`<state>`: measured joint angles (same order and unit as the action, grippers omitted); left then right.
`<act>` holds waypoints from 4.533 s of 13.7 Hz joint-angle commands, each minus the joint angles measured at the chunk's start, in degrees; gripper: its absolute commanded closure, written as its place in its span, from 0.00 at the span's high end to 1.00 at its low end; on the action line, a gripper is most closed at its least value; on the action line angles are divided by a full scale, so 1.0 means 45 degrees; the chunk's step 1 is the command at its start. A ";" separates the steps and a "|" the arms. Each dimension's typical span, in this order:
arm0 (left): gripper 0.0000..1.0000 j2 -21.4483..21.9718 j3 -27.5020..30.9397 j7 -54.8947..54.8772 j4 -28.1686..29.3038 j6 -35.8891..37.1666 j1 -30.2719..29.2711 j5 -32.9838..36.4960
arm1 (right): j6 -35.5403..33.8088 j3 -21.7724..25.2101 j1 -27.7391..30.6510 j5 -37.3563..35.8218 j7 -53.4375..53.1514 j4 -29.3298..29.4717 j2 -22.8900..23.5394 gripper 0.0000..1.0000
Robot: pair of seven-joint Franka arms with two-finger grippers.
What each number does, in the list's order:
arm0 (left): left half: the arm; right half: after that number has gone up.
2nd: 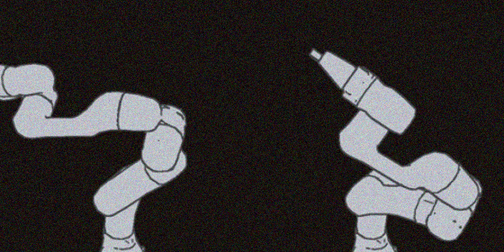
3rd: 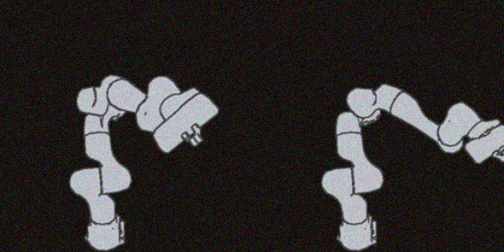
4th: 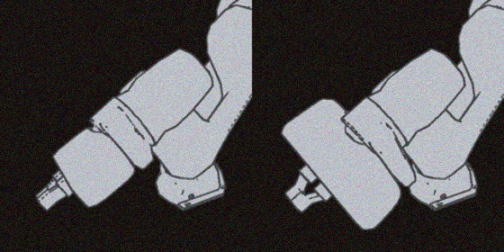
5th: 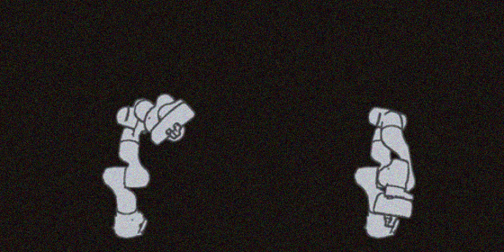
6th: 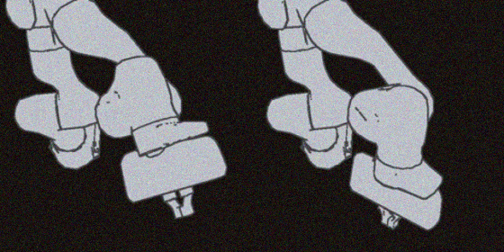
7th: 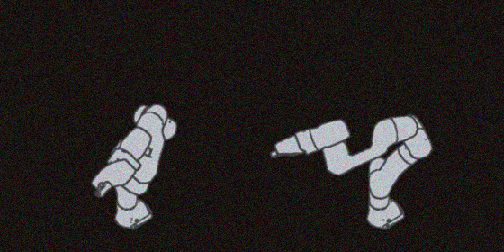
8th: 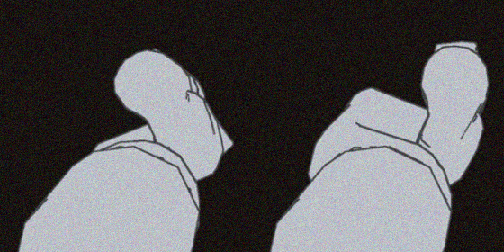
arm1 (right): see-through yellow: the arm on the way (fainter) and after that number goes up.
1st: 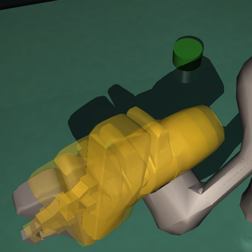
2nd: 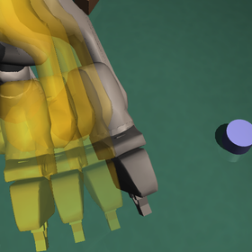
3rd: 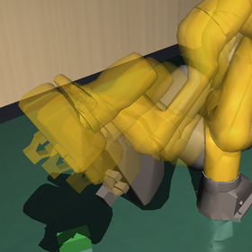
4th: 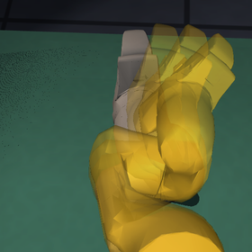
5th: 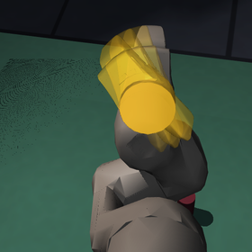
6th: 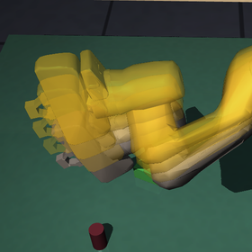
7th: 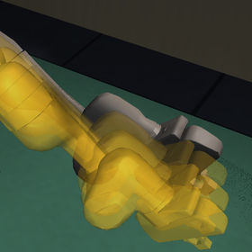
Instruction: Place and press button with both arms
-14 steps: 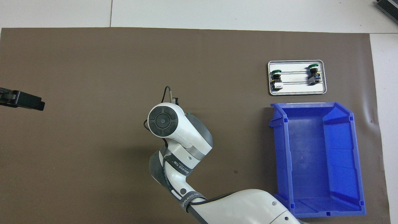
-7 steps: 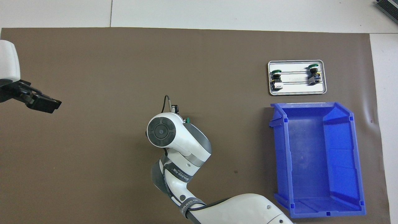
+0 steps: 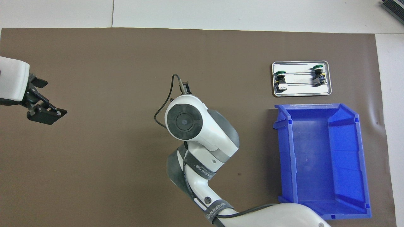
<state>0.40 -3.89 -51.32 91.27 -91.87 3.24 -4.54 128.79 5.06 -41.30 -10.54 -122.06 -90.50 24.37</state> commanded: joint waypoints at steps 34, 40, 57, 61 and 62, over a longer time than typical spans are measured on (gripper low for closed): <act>0.89 -0.5147 -0.5308 0.2714 0.3877 -1.0032 0.1781 0.2414 | -0.8113 0.1331 0.6820 0.2050 2.6304 -0.1296 -0.6274 1.00; 0.87 -0.5479 -0.5308 0.2791 0.3955 -1.0074 0.1781 0.2727 | -0.8249 0.1163 0.7416 0.2224 2.6304 -0.1296 -0.6293 1.00; 0.00 -0.4094 -0.5425 0.2675 0.3329 -0.8686 0.0552 0.0592 | -0.8191 0.0750 0.7459 0.1775 2.6168 -0.1199 -0.6352 1.00; 0.00 -0.3645 -0.5367 0.0514 0.4069 -0.8783 -0.0599 -0.3687 | -0.8191 0.0730 0.7478 0.1814 2.6187 -0.1198 -0.6352 1.00; 0.00 -0.3488 -0.5289 -0.0402 0.4382 -0.9055 -0.0718 -0.4955 | -0.8210 0.0730 0.7459 0.1814 2.6187 -0.1198 -0.6352 1.00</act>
<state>-18.24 -27.67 -47.24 106.80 -131.35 1.78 -18.91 91.58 9.11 -8.51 -1.82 -5.08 -94.68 -3.01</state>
